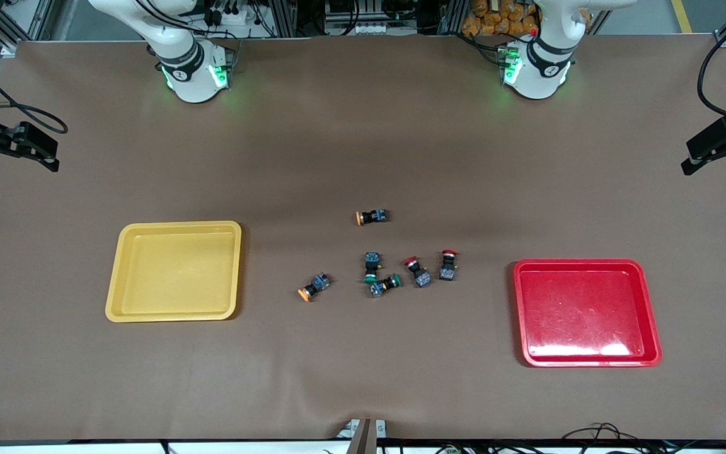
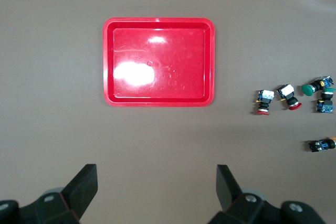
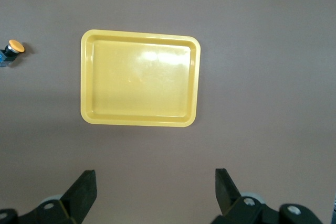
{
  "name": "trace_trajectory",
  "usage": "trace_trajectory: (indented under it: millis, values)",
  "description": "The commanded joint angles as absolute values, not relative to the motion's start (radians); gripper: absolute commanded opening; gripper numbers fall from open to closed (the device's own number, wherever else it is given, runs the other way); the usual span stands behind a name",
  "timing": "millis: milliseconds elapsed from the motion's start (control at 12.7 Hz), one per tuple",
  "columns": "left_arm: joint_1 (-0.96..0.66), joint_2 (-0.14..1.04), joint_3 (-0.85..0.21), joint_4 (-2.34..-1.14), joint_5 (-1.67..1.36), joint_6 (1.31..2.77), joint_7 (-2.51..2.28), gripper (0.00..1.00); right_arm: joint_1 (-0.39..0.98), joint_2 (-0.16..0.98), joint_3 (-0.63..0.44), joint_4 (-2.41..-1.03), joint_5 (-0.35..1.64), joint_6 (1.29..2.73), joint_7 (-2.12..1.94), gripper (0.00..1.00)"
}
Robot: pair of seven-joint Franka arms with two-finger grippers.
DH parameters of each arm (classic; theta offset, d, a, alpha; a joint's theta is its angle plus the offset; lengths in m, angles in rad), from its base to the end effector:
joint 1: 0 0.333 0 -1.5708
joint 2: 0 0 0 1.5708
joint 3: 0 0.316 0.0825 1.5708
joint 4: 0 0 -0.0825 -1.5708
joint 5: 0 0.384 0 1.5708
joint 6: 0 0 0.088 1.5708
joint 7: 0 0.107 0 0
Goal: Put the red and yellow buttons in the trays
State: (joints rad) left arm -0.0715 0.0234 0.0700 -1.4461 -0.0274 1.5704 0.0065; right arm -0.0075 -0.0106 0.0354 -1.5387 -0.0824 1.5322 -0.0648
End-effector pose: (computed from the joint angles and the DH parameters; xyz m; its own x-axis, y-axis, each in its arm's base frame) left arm 0.5619 -0.0043 0.6704 0.9949 -0.0082 0.1010 -0.0108 -0.9996 0.0250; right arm 0.5477 0.0063 0.6424 0.9960 0.0892 -0.0011 0.0890 -0.9926 0.0827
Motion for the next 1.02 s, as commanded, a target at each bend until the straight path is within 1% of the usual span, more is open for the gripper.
trace_trajectory:
  millis: [0,394,631,946]
  values:
    - [-0.067,0.018,0.069,-1.440,-0.035,1.562,0.006,1.00,-0.015,-0.002,0.041,-1.511,-0.049,1.511,-0.067,1.00]
    - [-0.063,0.029,0.074,-1.451,-0.031,1.548,0.011,1.00,-0.014,-0.003,0.041,-1.517,-0.048,1.511,-0.067,1.00]
    - [-0.081,0.096,0.064,-1.451,-0.035,1.534,-0.038,1.00,-0.018,0.002,0.041,-1.517,-0.045,1.511,-0.067,1.00]
    - [-0.084,0.216,-0.032,-1.445,-0.046,1.561,-0.063,1.00,-0.021,0.002,0.041,-1.517,-0.044,1.509,-0.067,1.00]
